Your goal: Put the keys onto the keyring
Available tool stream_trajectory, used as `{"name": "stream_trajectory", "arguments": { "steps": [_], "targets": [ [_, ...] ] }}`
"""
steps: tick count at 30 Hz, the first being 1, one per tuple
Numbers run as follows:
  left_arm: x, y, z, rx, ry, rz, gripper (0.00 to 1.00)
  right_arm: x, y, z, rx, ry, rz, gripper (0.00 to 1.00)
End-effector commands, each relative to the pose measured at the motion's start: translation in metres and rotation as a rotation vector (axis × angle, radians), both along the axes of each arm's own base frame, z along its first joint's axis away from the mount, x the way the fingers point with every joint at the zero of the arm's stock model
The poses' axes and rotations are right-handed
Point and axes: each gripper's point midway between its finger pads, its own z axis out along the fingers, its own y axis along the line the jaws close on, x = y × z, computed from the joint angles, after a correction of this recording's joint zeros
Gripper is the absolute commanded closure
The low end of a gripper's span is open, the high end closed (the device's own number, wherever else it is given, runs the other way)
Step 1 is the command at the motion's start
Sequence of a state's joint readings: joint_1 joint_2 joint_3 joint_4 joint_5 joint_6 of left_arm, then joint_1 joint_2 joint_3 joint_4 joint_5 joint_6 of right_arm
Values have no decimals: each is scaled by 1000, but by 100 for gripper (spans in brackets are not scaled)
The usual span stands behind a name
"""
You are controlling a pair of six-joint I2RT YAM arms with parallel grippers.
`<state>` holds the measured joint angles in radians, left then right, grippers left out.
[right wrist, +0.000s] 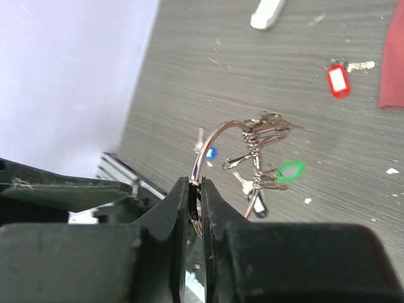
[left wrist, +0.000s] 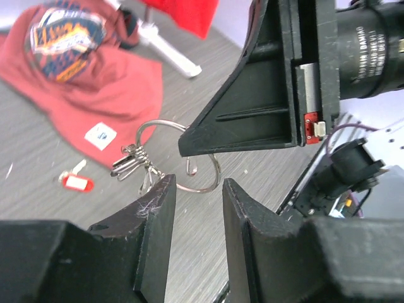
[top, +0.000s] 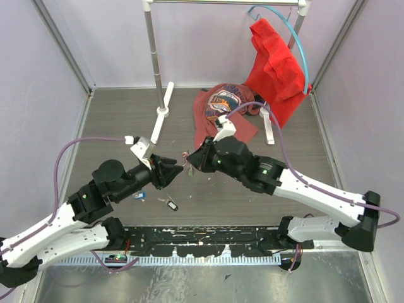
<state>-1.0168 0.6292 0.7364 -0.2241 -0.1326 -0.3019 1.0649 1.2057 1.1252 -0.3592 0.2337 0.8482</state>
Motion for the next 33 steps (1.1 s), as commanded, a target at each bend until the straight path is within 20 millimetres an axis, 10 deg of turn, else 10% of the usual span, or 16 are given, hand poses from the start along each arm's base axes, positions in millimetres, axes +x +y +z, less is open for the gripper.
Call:
{"name": "stream_trajectory", "arguments": {
  "steps": [1,14,33],
  "targets": [
    [-12,-17,48,-32,-129,-137,58,5,-12,73,265,-70,-90,96],
    [-7,-39,96,-47,-238,-198,56,-14,-40,137,559,-118,-95,96],
    [-3,-52,113,-96,-253,-209,70,-25,-39,150,609,-122,-33,96]
  ]
}}
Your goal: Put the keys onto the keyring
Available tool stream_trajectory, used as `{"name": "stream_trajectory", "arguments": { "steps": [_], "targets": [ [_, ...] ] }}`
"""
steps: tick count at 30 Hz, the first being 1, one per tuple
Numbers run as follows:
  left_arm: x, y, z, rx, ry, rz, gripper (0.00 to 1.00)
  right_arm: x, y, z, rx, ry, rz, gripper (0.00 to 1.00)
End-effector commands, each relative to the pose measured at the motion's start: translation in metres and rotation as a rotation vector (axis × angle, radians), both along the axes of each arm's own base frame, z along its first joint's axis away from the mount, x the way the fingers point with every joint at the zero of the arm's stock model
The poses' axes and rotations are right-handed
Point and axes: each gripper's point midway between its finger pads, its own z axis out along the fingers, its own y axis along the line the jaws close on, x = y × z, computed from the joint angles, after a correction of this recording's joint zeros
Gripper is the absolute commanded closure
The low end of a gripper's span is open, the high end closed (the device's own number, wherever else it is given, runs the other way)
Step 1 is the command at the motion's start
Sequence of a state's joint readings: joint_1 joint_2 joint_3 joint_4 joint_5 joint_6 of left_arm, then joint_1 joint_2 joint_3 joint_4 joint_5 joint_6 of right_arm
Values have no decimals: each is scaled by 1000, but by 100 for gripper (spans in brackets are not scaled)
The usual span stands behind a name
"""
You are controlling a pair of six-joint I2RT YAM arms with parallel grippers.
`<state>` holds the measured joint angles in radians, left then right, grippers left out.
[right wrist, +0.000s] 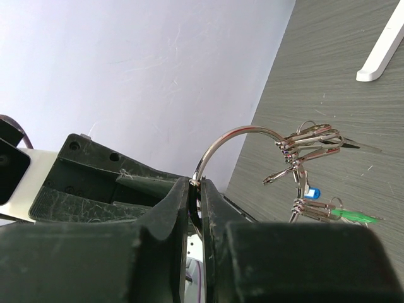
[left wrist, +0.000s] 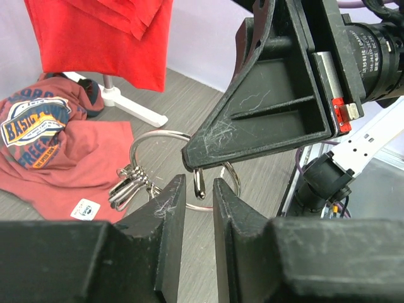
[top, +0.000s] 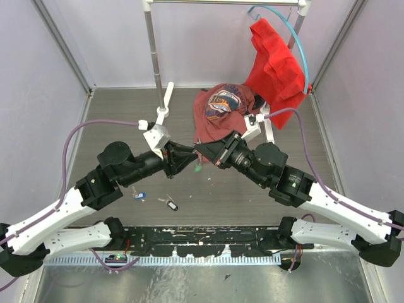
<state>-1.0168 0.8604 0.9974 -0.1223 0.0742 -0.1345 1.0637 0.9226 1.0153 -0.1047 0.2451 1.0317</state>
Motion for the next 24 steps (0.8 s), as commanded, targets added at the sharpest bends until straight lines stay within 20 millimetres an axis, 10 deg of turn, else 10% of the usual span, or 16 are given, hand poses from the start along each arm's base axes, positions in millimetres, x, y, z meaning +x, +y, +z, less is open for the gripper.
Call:
{"name": "stream_trajectory", "arguments": {
  "steps": [1,12,18,24],
  "targets": [
    [-1,2,32,-81,-46,2,71,-5,-4,35,112,-52,15,96],
    [1,2,37,-85,-48,12,100,-14,1,40,112,-64,75,93],
    [-6,7,37,-7,-94,-20,100,-15,-14,44,70,-66,40,54],
    [-16,17,39,83,-155,-65,100,-15,-31,46,75,13,-13,47]
  ]
}}
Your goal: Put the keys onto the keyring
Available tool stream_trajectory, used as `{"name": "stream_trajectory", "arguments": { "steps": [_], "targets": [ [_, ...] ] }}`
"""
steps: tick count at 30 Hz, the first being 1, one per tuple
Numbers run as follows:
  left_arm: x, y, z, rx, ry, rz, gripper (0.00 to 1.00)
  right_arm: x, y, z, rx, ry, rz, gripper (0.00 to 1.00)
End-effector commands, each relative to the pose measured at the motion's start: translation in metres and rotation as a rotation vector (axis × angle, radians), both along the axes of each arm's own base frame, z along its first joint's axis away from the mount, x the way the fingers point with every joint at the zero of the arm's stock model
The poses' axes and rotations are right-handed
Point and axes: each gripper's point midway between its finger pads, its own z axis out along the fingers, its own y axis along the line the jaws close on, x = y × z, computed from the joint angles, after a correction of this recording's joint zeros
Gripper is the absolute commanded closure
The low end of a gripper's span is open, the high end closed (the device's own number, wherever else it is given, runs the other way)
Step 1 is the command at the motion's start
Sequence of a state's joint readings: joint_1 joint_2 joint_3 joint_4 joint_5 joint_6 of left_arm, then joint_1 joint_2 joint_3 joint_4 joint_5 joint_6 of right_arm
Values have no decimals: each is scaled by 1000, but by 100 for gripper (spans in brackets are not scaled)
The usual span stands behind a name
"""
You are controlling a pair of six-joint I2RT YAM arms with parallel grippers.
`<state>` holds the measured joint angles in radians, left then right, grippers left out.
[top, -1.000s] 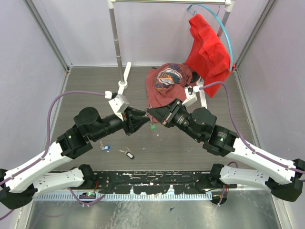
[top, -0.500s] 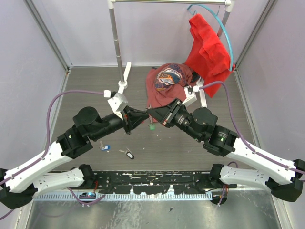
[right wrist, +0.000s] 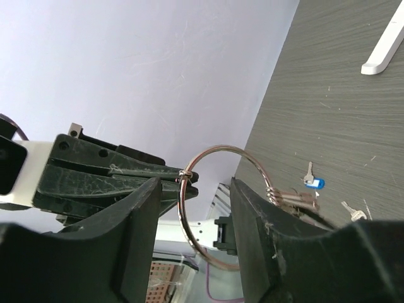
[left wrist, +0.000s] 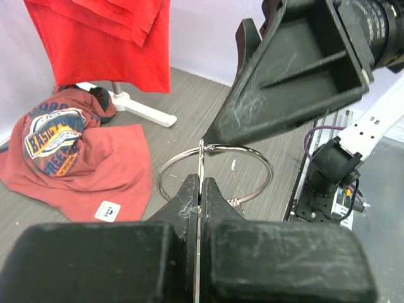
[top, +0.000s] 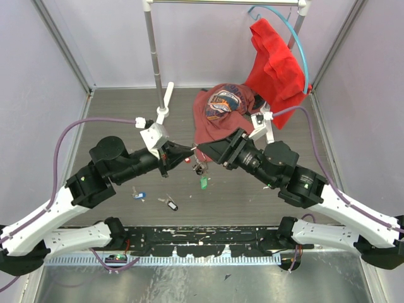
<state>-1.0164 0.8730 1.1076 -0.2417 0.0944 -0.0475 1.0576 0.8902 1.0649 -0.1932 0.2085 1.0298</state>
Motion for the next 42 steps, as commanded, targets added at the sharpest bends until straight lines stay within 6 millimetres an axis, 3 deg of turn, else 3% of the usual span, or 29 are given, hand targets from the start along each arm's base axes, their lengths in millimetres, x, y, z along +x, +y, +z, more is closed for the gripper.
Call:
{"name": "stream_trajectory", "arguments": {
  "steps": [1,8,19,31,37,42],
  "targets": [
    [-13,10,21,38,-101,-59,100,-5,-22,35,95,20,-44,46],
    [-23,10,23,140,-143,-139,100,-9,-17,45,132,38,-14,51],
    [-20,14,22,195,-163,-134,100,-26,3,55,97,-3,131,56],
    [-20,14,26,191,-169,-132,100,-27,24,33,47,53,190,57],
    [-19,15,28,190,-175,-124,100,-21,16,31,46,52,136,57],
    [-18,15,25,196,-170,-120,100,-14,-7,39,82,20,40,57]
  ]
}}
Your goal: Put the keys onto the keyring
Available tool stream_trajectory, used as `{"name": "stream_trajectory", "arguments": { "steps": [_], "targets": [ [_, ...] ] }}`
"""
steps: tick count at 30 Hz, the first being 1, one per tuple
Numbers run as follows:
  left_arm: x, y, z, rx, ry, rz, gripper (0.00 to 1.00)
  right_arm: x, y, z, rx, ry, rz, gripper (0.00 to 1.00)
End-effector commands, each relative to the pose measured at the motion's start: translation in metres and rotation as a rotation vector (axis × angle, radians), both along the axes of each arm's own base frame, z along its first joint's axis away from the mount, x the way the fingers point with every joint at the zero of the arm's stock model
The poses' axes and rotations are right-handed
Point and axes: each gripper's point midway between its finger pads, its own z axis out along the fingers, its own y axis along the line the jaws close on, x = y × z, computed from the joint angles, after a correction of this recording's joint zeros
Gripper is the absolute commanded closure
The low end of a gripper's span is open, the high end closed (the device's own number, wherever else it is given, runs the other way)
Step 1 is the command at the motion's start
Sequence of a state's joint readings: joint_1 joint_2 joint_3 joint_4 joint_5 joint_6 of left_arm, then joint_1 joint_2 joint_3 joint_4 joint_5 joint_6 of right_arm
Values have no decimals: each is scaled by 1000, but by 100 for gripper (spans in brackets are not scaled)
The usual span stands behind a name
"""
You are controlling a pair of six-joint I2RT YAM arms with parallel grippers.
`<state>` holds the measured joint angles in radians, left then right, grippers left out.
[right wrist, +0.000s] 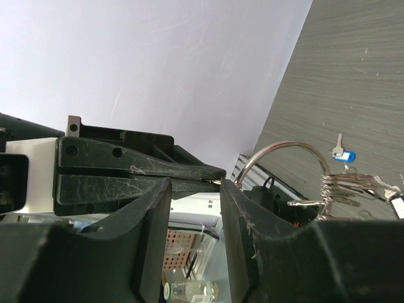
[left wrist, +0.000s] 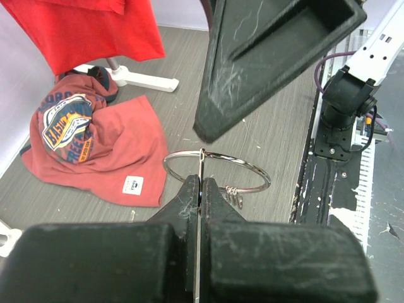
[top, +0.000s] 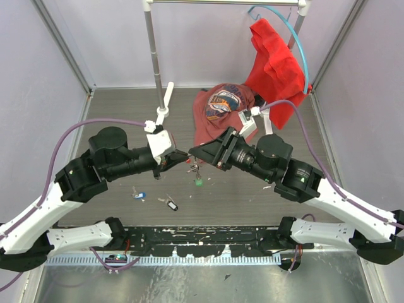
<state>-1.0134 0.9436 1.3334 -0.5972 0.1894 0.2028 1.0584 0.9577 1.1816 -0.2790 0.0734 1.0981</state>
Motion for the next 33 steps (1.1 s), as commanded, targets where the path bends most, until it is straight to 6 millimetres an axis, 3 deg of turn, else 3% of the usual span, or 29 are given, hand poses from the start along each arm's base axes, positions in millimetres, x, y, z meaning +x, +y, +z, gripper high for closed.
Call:
{"name": "stream_trajectory", "arguments": {
  "steps": [1,6,18,33],
  "targets": [
    [-3,1,28,-71,-51,-13,100,6,-30,24,73,-52,-115,57],
    [-2,1,28,-76,-51,-10,100,13,-41,17,55,-30,-177,57],
    [-1,5,40,-133,-70,15,100,5,-20,10,71,11,-89,58],
    [-1,3,39,-141,-67,13,100,0,-4,19,137,-3,-15,58]
  ]
}}
